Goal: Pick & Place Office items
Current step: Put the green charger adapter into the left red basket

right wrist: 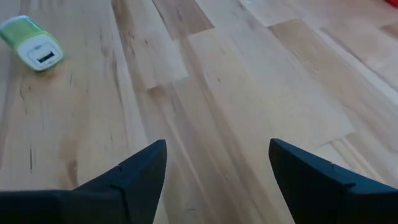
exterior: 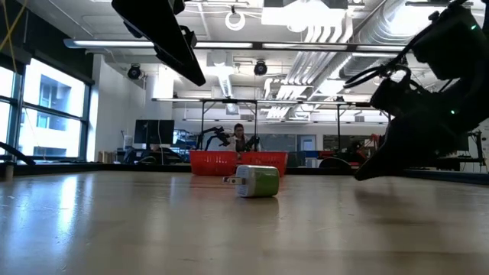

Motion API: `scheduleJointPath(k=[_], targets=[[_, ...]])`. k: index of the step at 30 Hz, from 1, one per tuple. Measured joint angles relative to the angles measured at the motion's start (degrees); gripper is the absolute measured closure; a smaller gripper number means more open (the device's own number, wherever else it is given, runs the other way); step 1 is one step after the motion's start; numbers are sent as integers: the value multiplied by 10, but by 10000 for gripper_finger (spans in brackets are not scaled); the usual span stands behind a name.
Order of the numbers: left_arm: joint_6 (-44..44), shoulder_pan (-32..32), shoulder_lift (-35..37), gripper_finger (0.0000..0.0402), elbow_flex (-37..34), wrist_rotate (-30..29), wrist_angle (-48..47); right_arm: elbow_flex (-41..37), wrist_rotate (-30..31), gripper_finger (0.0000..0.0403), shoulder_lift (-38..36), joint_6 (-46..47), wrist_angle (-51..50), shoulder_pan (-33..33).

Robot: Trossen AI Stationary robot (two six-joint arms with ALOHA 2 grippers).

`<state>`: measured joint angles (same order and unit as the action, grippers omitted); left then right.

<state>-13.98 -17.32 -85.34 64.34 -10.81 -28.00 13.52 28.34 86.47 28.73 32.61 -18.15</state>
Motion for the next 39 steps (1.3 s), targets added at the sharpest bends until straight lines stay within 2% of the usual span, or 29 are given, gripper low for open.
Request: scheduleJointPath(k=[10,18,26,30,34,39], targets=[[5,1,0,78,0,-13,2,0,-3,133,98,-5,121,-1],[5,9,0,78,0,-15,2,0,-23,133,157,-76,216,0],[5,15,0,78,0,-15,2,17,-146,133,170,-107,237,28],[6,15,0,78,0,-15,2,31,-206,133,171,-184,230,31],[6,15,0,78,0,-14,2,56,-243,133,171,-250,190,37],[3,14,0,78,0,-14,1,86,-290,133,171,-270,154,66]])
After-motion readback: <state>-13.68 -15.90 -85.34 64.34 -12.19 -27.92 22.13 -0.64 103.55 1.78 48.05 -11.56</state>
